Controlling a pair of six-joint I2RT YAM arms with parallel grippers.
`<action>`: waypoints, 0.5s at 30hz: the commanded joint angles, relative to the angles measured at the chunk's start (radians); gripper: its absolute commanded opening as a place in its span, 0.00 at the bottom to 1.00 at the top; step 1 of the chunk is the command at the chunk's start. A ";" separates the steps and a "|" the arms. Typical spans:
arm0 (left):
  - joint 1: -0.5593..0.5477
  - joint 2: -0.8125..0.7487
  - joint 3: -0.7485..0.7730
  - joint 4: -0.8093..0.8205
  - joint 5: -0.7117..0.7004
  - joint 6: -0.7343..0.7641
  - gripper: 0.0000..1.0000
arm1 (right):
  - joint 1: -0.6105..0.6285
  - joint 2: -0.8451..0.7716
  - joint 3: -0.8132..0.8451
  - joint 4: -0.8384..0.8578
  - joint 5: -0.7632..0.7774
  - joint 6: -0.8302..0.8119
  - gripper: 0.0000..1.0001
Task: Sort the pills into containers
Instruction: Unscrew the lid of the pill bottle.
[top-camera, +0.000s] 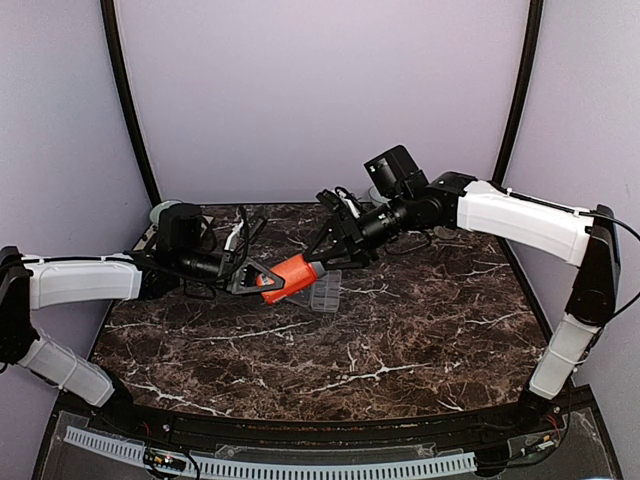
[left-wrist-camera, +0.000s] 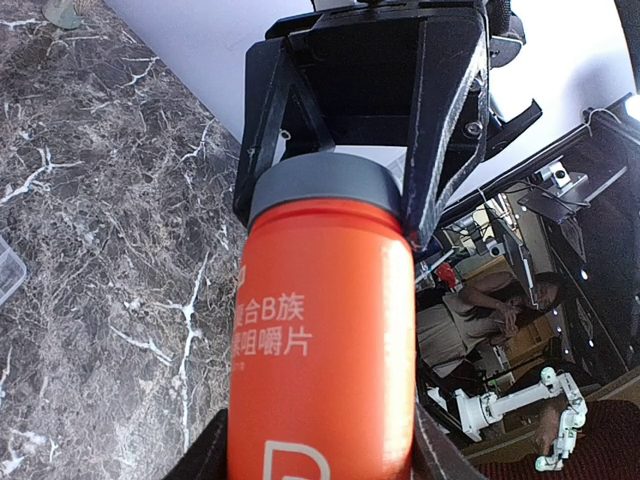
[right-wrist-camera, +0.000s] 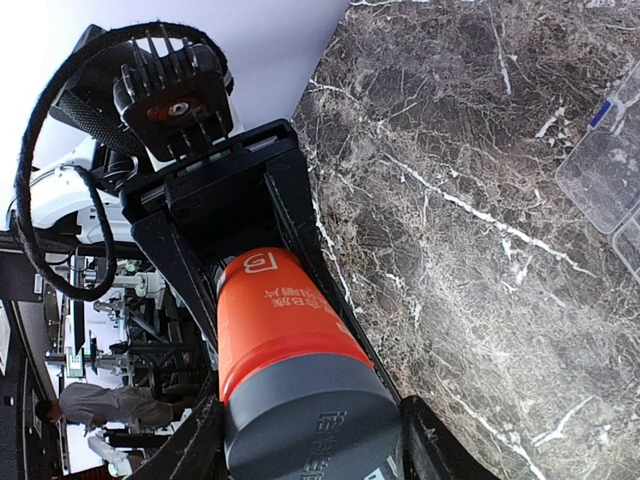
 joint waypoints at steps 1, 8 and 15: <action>0.002 -0.005 0.035 0.039 0.033 0.012 0.00 | 0.002 -0.024 -0.015 0.041 -0.017 -0.002 0.41; 0.002 0.012 0.035 0.102 0.049 -0.031 0.00 | 0.009 -0.048 -0.017 0.040 0.017 -0.022 0.27; 0.003 0.047 0.065 0.157 0.090 -0.110 0.00 | 0.021 -0.109 -0.058 0.038 0.110 -0.110 0.20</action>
